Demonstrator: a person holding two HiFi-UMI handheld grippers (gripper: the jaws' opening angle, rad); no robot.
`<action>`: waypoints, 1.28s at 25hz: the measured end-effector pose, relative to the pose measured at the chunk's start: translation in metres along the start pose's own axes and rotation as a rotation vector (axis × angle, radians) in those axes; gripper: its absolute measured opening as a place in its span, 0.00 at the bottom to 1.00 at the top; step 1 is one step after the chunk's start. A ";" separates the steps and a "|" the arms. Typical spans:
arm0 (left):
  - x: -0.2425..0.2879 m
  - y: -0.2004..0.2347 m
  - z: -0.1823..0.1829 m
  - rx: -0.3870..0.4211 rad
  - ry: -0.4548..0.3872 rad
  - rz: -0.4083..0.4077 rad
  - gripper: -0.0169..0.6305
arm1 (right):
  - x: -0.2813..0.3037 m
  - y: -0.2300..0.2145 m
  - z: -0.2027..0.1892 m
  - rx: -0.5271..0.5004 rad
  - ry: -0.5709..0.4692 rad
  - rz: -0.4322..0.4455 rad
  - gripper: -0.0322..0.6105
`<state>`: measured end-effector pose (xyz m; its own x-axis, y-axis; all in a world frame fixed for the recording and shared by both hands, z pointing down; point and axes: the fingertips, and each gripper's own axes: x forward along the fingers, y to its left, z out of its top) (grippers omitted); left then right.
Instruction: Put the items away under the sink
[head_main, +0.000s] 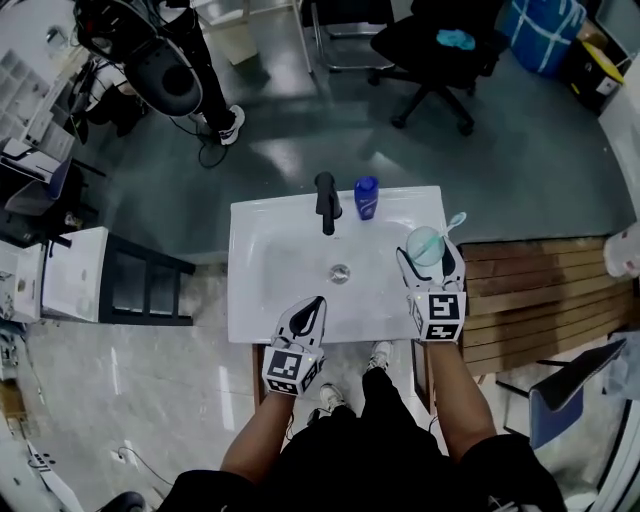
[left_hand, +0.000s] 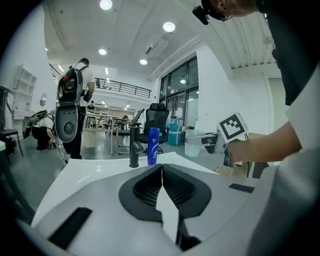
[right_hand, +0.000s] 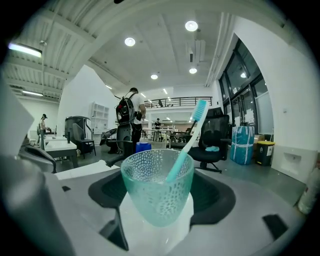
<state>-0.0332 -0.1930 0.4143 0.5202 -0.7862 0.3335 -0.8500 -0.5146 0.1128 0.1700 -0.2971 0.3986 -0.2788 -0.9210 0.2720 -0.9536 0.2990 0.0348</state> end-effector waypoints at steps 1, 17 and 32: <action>-0.006 -0.001 -0.001 0.000 -0.002 -0.008 0.06 | -0.008 0.005 0.000 -0.001 -0.004 -0.004 0.64; -0.125 -0.014 -0.016 0.026 -0.069 -0.064 0.06 | -0.132 0.086 -0.019 -0.042 -0.011 -0.032 0.64; -0.172 -0.054 -0.020 -0.007 -0.098 -0.047 0.06 | -0.211 0.137 -0.014 -0.064 -0.046 0.084 0.65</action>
<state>-0.0783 -0.0226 0.3693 0.5650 -0.7912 0.2343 -0.8248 -0.5496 0.1328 0.0998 -0.0586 0.3596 -0.3640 -0.9021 0.2318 -0.9179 0.3897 0.0751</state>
